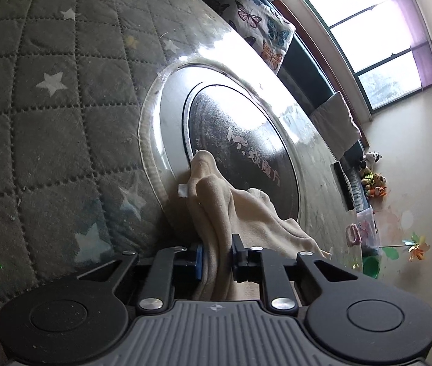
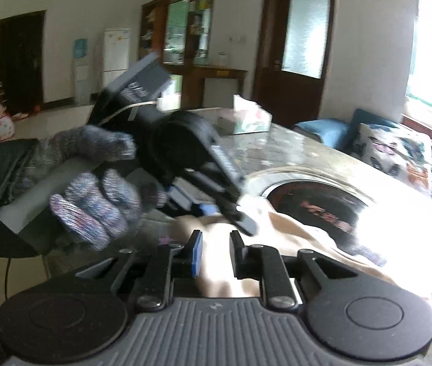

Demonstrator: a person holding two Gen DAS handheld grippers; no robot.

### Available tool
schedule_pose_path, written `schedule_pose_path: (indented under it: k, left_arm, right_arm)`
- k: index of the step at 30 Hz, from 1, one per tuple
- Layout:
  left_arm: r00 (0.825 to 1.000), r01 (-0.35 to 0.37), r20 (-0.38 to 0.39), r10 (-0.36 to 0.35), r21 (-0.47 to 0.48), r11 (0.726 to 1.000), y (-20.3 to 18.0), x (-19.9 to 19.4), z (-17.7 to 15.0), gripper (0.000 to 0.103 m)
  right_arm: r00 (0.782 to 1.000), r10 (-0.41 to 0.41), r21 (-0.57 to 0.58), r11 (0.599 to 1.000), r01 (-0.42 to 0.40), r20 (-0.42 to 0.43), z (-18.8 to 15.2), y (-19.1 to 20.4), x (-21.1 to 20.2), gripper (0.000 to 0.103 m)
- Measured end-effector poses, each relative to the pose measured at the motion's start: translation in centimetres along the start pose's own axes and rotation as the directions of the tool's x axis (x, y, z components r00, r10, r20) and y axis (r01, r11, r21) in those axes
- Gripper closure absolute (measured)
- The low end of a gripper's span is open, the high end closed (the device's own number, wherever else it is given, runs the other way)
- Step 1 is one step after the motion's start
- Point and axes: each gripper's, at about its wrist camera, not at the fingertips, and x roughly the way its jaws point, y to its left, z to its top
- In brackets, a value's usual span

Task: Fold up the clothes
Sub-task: 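Grasp the folded shirt edge with the left gripper while the right gripper grasps beside it, then lift the folded shirt with both grippers and carry it across the table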

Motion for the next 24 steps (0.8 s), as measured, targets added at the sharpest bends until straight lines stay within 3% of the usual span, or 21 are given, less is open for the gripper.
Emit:
schedule_pose_path:
  k: [6,13,19,24]
  left_arm:
    - [1.000,-0.001,0.005,0.001,0.010,1.000,0.0,0.0,-0.1,0.084]
    - [1.000,-0.008,0.005,0.008,0.033,0.999,-0.2,0.0,-0.2,0.084]
    - [1.000,-0.013,0.007,0.013,0.037,0.999,-0.4,0.2,-0.1,0.084]
    - [0.999,-0.037,0.013,0.036,0.061,0.997,-0.9,0.3,-0.2,0.084]
  right_arm:
    - [0.985,-0.169,0.114,0.978,0.173,-0.041,-1.6,-5.1,-0.7,0.076]
    - [0.927,-0.354,0.350,0.859,0.374,-0.123,-4.7,-12.7,-1.2,0.060]
    - [0.921,-0.356,0.507,0.771,0.385,-0.157,-7.2,-16.7,-1.3,0.060]
    - [0.939,-0.306,0.585,0.738,0.336,-0.153,-8.5,-17.9,-0.9,0.062]
